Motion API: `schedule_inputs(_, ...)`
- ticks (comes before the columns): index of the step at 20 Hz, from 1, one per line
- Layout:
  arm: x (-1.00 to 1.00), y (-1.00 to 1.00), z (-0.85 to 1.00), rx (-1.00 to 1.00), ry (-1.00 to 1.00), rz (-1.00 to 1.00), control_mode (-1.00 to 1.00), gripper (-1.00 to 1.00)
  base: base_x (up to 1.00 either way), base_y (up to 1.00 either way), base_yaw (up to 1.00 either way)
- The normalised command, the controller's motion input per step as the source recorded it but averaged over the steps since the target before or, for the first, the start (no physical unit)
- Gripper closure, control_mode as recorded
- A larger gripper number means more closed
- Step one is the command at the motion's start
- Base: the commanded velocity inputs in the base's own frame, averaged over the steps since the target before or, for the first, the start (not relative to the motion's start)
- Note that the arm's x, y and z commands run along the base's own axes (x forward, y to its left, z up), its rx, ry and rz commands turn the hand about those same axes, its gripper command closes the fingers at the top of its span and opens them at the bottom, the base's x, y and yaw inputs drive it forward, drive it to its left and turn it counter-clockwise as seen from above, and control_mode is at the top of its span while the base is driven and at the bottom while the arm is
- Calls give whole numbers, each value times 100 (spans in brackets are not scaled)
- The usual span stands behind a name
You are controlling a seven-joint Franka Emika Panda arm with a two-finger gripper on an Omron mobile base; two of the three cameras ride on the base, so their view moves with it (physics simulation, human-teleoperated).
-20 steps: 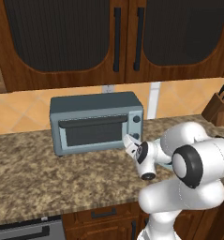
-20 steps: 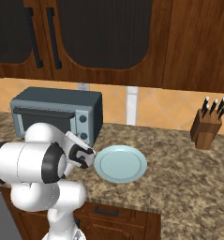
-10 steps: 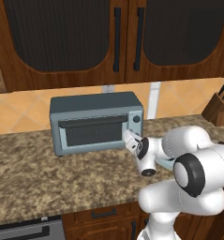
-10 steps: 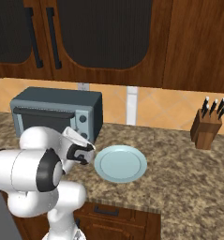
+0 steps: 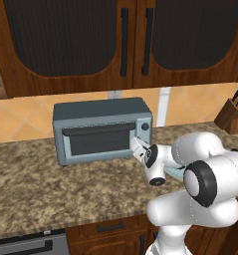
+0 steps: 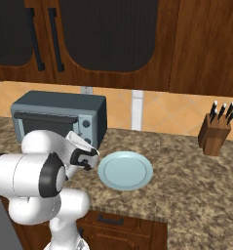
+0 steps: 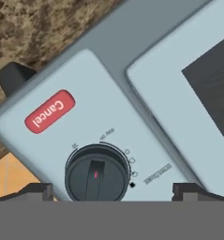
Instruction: Pick up the kebab skewer and baguette bread, and place them inside the toaster oven. Close the toaster oven door and start by setting the timer.
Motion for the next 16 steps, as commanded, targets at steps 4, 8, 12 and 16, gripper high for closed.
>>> schedule_inputs(4, -4, 0, -28, -2, 0, 1, -100, -100, 0, 0, 0)
schedule_inputs(8, -10, 0, -33, -2, 0, 2, -100, -100, 0, 0, 0)
schedule_inputs(12, -6, 0, -39, 0, 0, 0, -100, -100, 0, 0, 0)
schedule_inputs(16, 13, 0, -11, 0, -2, 1, -100, -100, 0, 0, 0)
